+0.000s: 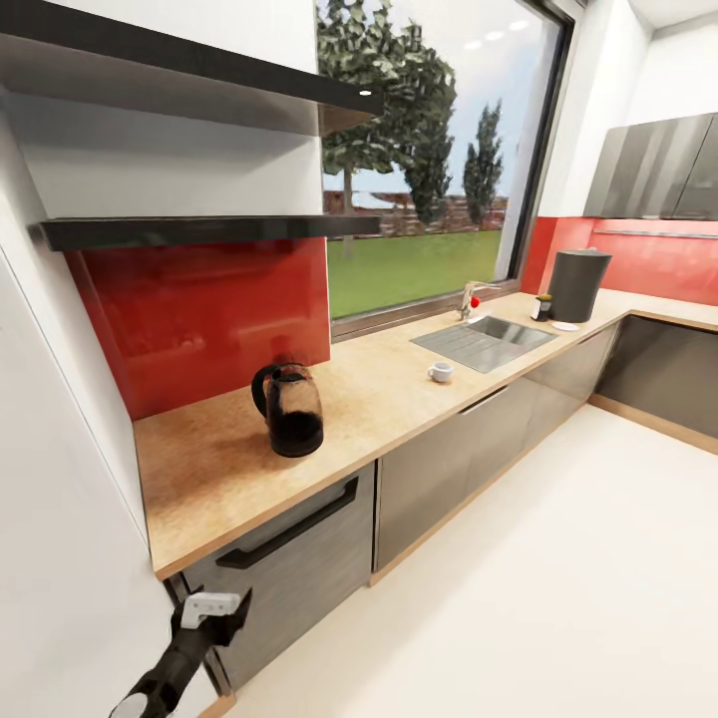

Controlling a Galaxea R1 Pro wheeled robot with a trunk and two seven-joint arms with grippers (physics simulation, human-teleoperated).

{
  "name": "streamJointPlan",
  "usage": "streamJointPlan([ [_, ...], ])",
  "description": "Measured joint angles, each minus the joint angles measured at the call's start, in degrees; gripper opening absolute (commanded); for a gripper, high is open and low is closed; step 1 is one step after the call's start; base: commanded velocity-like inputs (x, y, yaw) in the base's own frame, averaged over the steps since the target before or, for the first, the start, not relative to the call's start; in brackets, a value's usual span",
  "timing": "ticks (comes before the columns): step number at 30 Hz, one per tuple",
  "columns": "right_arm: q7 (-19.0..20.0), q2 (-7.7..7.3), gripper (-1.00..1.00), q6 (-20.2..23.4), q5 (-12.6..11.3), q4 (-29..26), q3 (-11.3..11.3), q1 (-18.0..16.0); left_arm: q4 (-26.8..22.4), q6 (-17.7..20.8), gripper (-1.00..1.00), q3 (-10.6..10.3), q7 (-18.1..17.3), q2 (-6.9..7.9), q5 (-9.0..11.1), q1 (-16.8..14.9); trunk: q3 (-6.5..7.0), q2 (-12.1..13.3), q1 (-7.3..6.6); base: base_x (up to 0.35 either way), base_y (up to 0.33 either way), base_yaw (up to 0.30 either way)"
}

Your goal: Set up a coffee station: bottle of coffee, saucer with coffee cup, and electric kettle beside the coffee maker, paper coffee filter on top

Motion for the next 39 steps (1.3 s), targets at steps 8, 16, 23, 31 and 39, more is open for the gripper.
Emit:
streamJointPlan([
  [8, 0.00, 0.15, 1.00, 0.00, 0.00, -0.02, 0.02, -0.01, -0.52, 7.64, 1.00, 0.08, 0.05, -0.09, 1.43, -12.67, -0.01, 0.00, 0.00, 0.000, 0.000, 0.000],
  [16, 0.08, 0.19, 1.00, -0.17, 0.00, -0.02, 0.02, -0.01, -0.50, 18.10, 1.00, -0.04, -0.11, -3.47, 2.82, -22.97, 0.00, 0.00, 0.00, 0.000, 0.000, 0.000],
  [23, 0.09, 0.17, 1.00, -0.18, 0.00, -0.02, 0.02, -0.01, 0.55, 27.00, 1.00, 0.41, 0.47, -2.32, 2.37, -32.27, -0.01, 0.00, -0.01, 0.000, 0.000, 0.000],
  [31, 0.09, 0.11, 1.00, -0.18, 0.03, 0.02, 0.02, -0.01, 5.18, 26.38, 1.00, 0.47, -0.40, 1.63, 2.23, -32.20, -0.01, 0.00, 0.00, 0.000, 0.000, 0.000],
  [39, -0.02, -0.44, 1.00, -0.04, 0.25, 0.65, 0.08, 0.01, 5.12, 24.99, 1.00, 0.58, 0.48, 3.27, 2.01, -32.53, -0.01, 0.00, -0.01, 0.000, 0.000, 0.000],
])
